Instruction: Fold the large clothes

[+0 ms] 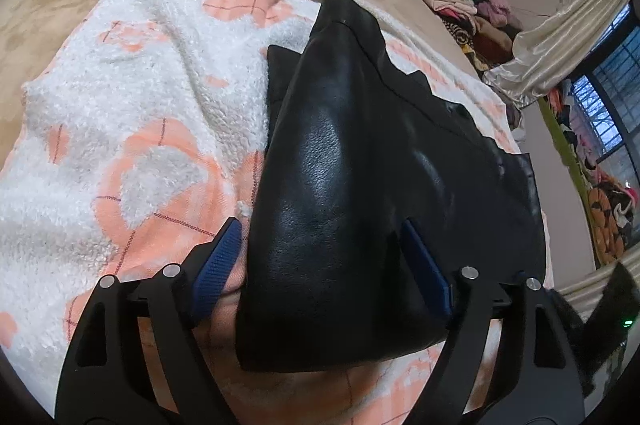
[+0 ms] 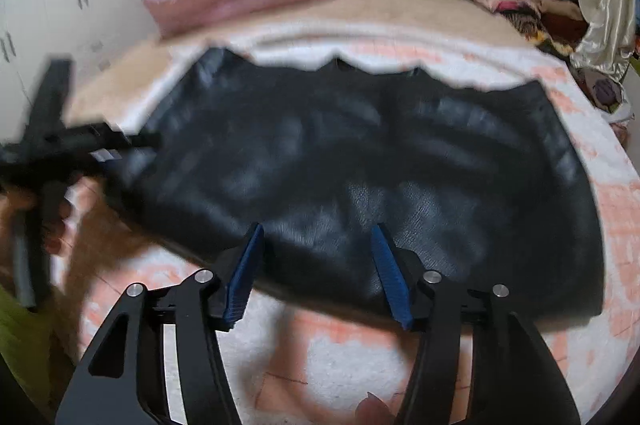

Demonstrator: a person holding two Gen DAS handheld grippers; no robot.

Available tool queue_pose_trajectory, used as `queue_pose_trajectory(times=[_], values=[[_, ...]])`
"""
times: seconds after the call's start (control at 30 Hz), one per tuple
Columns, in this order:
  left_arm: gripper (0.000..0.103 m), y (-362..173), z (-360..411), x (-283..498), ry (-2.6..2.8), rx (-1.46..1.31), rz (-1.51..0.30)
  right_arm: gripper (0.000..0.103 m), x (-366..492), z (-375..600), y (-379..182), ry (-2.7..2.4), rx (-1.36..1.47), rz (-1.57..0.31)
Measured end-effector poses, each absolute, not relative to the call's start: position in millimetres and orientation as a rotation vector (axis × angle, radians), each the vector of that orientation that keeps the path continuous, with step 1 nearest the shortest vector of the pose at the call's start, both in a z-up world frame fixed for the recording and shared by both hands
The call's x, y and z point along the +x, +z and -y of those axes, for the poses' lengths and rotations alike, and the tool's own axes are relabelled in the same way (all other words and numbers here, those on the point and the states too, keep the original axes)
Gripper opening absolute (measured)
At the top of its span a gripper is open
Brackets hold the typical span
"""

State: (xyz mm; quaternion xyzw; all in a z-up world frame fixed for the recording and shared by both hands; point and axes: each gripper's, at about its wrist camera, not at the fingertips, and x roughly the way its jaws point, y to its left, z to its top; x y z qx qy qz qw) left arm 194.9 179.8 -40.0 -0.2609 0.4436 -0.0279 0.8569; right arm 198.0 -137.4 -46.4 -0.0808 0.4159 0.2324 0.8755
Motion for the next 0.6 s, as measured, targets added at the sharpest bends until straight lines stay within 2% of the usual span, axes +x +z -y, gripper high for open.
queue_pose_trajectory(times=[0.13,0.33,0.43,0.5,0.6], values=[[0.073,-45.0,-181.7,199.4,-0.059,-0.558,-0.947,0.053,207.6,134.1,-69.6,0.471,-0.142,-0.908],[0.074,-45.1,-182.1,210.2,-0.065,-0.555,-0.954,0.055,219.4,140.4,-52.5,0.517,-0.05,-0.937],[0.074,-45.2,-179.4,219.7,-0.065,-0.526,-0.963,0.049,237.4,142.4,-35.5,0.519,0.01,-0.905],[0.075,-47.7,-179.8,225.3,-0.066,-0.527,-0.969,0.037,246.1,137.3,-30.9,0.508,0.005,-0.887],[0.076,-49.9,-181.2,229.1,-0.071,-0.536,-0.978,0.031,272.4,124.7,-22.5,0.488,-0.022,-0.871]])
